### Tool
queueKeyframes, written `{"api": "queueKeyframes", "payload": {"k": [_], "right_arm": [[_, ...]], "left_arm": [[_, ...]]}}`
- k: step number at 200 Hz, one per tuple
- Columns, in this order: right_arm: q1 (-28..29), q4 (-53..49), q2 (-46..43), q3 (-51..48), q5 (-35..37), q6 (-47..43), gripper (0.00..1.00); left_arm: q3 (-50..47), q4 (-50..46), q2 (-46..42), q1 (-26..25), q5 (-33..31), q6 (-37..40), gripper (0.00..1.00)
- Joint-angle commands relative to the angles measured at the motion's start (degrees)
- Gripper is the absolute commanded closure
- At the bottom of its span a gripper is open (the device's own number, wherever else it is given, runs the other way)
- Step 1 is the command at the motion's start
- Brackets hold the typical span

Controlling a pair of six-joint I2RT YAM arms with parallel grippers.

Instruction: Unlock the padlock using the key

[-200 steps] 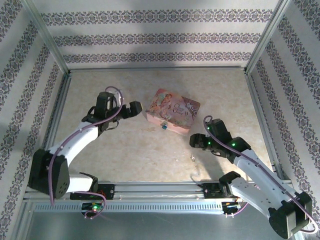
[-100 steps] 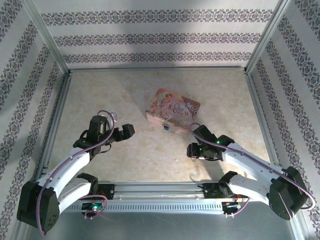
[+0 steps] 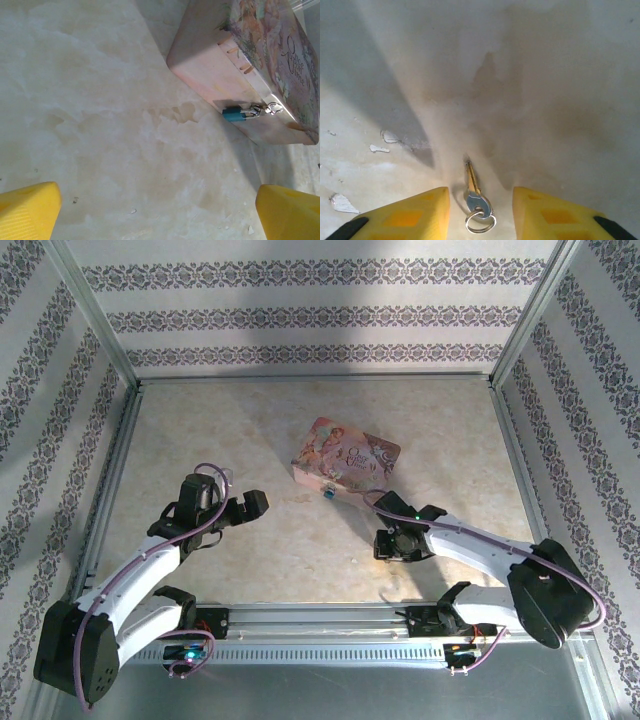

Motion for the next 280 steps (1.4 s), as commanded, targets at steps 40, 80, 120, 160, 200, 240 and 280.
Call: {"api": "queueKeyframes", "payload": {"k": [40,80,120,160,200,240,280], "right_arm": [[0.74,0.66,2.74,0.86,-0.57,-0.38,0.71],[1.16,0.6,3.27,1.12,-1.53,-0.03,0.77],[1.93,-0.06,2.3,1.73,-1.8,0.53,0.84],[2.16,-0.76,0.73,2.51,-1.47,0.63,0.89],[2.32,-0.36,-3.21,3.13,-1.16,-0.95,0.94],[2.32,4.69,-11.49,3.2,-3.67,-5.84,0.95],[2.31,17.85,-21.69,0.9,-8.88,-9.49,0.95]], "left_arm": [[1.62,-1.88,0.98,-0.16,-1.08,0.73,0.01],[2.5,-2.43,1.58,-0.12,-1.37,1.28,0.01],[3.03,-2.9,1.82,-0.11,-2.08,1.8,0.01],[3.57,-3.34,1.81,-0.14,-2.44,2.08,0.01],[4.78,-3.08,1.02,-0.03,-1.1,1.17,0.01],[6.49,2.88,-1.69,-0.07,7.16,0.6,0.01],[9.36,13.64,-3.07,-0.03,20.7,-1.52,0.08]]}}
